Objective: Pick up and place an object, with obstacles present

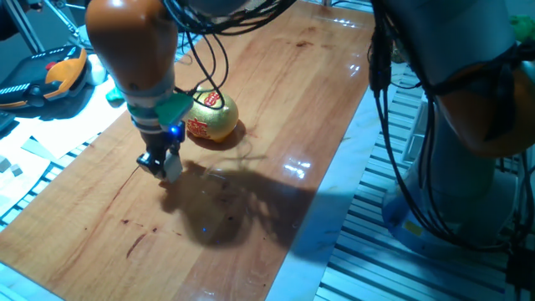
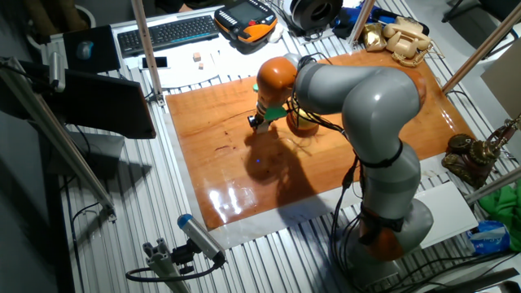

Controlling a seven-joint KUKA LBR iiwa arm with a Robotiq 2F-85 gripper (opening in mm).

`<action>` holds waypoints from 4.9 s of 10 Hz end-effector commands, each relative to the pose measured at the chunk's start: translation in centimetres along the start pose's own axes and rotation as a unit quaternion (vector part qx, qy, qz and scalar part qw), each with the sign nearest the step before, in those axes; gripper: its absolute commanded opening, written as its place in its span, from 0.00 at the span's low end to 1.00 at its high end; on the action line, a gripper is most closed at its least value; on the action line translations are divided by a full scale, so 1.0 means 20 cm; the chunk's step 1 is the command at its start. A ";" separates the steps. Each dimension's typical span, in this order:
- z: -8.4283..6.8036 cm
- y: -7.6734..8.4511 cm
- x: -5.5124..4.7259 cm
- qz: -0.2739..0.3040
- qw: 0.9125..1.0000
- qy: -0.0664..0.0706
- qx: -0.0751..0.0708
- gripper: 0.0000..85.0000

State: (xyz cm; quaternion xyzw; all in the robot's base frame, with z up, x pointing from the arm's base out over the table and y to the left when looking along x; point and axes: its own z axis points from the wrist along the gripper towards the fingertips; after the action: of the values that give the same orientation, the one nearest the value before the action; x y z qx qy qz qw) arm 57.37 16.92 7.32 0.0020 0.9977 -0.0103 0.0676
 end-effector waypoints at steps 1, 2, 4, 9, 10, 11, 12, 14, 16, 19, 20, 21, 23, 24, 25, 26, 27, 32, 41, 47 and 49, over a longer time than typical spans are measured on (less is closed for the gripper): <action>-0.04 0.00 0.00 0.001 1.000 -0.008 0.004 0.00; -0.09 -0.01 0.00 0.003 1.000 -0.012 0.004 0.00; -0.18 -0.04 0.01 -0.002 1.000 -0.016 0.004 0.00; -0.36 -0.06 0.04 -0.020 0.999 0.023 -0.010 0.00; -0.40 -0.09 0.07 -0.031 0.999 0.033 -0.013 0.00; -0.43 -0.12 0.07 -0.040 0.998 0.037 -0.014 0.00; -0.46 -0.15 0.09 -0.042 0.999 0.031 -0.013 0.00; -0.46 -0.15 0.09 -0.045 0.998 0.031 -0.014 0.00; -0.51 -0.17 0.14 -0.063 0.997 0.034 -0.015 0.00; -0.51 -0.23 0.18 -0.082 0.996 0.041 -0.018 0.00; -0.51 -0.23 0.18 -0.079 0.996 0.038 -0.017 0.00; -0.51 -0.23 0.18 -0.060 0.997 0.038 -0.017 0.00; -0.51 -0.23 0.18 -0.026 0.999 0.042 -0.015 0.00; -0.51 -0.23 0.18 -0.019 0.999 0.041 -0.013 0.00; -0.51 -0.23 0.18 -0.018 0.999 0.044 -0.010 0.00; -0.51 -0.23 0.18 -0.027 0.999 0.047 -0.002 0.00; -0.51 -0.23 0.18 -0.033 0.998 0.048 0.006 0.00; -0.55 -0.33 0.08 -0.047 0.996 0.069 -0.012 0.00; -0.67 -0.78 -0.04 -0.072 0.996 0.043 -0.010 0.00; -0.66 -1.01 -0.02 -0.079 0.996 0.043 -0.007 0.00; -0.64 -1.07 0.00 -0.081 0.996 0.042 -0.012 0.00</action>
State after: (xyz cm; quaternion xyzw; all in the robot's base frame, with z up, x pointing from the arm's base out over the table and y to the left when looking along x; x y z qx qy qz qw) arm 55.51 -4.42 20.41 -0.0778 0.9967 -0.0041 0.0230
